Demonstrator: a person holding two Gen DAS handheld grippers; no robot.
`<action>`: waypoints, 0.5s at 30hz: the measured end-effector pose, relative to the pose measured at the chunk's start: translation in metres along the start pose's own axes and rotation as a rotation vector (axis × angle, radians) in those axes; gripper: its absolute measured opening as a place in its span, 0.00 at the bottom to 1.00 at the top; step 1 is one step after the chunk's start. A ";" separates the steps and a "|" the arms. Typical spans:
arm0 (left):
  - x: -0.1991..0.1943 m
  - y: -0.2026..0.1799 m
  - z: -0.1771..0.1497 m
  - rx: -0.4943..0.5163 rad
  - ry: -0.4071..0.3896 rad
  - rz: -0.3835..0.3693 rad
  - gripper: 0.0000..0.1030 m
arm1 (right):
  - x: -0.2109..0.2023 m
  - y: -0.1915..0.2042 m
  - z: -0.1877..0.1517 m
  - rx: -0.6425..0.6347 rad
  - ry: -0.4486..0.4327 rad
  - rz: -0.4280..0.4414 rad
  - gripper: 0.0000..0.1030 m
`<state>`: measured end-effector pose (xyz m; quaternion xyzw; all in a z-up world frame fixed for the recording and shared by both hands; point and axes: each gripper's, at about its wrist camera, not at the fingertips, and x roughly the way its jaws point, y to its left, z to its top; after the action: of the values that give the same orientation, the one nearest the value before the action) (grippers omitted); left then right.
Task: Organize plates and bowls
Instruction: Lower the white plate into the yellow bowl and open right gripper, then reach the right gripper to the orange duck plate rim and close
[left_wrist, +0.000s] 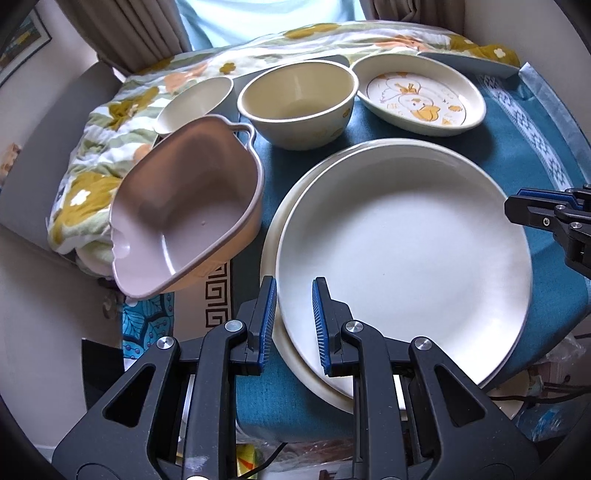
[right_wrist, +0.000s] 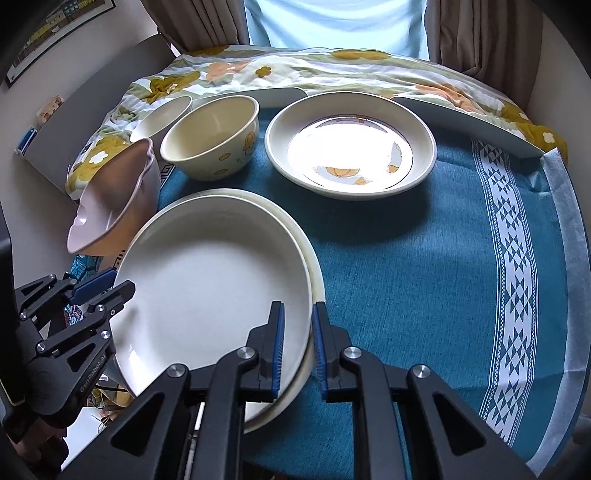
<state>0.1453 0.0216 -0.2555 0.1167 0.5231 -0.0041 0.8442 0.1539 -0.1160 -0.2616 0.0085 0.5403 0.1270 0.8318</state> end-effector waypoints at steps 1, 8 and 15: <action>-0.007 0.001 0.003 -0.004 -0.015 -0.007 0.20 | -0.005 -0.001 0.001 0.006 -0.011 0.005 0.14; -0.070 0.016 0.027 -0.079 -0.160 -0.082 0.97 | -0.048 -0.011 0.014 0.052 -0.104 0.057 0.14; -0.107 0.037 0.054 -0.176 -0.232 -0.248 1.00 | -0.100 -0.035 0.026 0.053 -0.231 0.024 1.00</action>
<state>0.1495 0.0341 -0.1310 -0.0241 0.4310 -0.0759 0.8988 0.1460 -0.1685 -0.1668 0.0515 0.4440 0.1210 0.8863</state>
